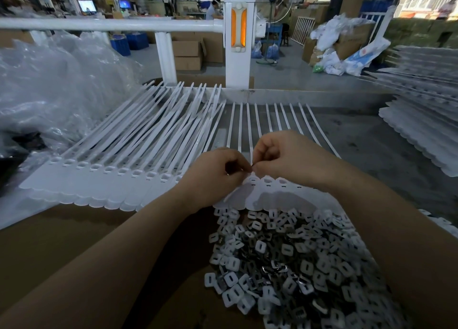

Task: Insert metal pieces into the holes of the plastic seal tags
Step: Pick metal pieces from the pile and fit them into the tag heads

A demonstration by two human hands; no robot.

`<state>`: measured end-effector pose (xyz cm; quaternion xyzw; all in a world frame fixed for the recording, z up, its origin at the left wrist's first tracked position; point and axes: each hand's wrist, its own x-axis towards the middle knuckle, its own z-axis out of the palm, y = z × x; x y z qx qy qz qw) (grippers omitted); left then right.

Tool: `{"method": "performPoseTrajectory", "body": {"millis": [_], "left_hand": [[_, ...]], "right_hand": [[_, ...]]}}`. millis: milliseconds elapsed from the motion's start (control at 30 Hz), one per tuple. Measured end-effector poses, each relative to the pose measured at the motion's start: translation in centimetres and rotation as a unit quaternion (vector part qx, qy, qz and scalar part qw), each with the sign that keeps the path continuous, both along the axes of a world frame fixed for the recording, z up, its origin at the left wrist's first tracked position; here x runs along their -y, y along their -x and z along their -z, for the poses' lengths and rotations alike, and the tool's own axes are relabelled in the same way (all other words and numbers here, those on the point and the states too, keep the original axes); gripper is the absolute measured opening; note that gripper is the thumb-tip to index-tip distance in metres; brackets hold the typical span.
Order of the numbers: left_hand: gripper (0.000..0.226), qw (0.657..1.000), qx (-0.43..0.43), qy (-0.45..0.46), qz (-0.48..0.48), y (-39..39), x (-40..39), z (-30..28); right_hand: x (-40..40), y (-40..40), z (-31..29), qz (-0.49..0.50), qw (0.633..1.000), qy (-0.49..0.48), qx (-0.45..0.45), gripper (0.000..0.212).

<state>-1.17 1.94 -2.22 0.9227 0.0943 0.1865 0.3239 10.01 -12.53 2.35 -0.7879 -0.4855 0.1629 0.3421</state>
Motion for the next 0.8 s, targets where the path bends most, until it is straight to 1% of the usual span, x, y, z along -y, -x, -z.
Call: {"method": "performPoseTrajectory", "body": {"millis": [133, 267, 367, 467, 567, 667, 733, 800], "left_hand": [[0.007, 0.996, 0.010, 0.086, 0.004, 0.15, 0.29, -0.56], [0.013, 0.985, 0.026, 0.170, 0.001, 0.06, 0.44, -0.68], [0.014, 0.979, 0.037, 0.199, 0.006, 0.10, 0.34, -0.57], [0.010, 0.975, 0.043, 0.218, 0.020, 0.13, 0.16, -0.52], [0.008, 0.974, 0.049, 0.219, 0.023, 0.06, 0.19, -0.52], [0.010, 0.978, 0.049, 0.201, 0.014, 0.03, 0.42, -0.55], [0.011, 0.983, 0.054, 0.176, 0.006, 0.03, 0.55, -0.60], [0.009, 0.989, 0.058, 0.138, -0.009, -0.03, 0.68, -0.59]], "right_hand": [[-0.11, -0.39, 0.42, 0.041, 0.998, -0.043, 0.016, 0.013], [-0.30, -0.24, 0.54, 0.032, 0.996, -0.065, 0.056, 0.017], [-0.33, -0.27, 0.65, 0.023, 0.995, -0.076, 0.068, 0.017], [-0.34, -0.37, 0.79, 0.016, 0.994, -0.076, 0.071, 0.021], [-0.35, -0.37, 0.80, 0.004, 0.995, -0.069, 0.065, 0.025], [-0.23, -0.47, 0.74, -0.010, 0.997, -0.072, 0.027, 0.025], [-0.12, -0.73, 0.76, 0.008, 0.997, -0.079, -0.006, 0.019], [-0.09, -1.03, 0.86, 0.046, 0.996, -0.075, -0.010, 0.014]]}}
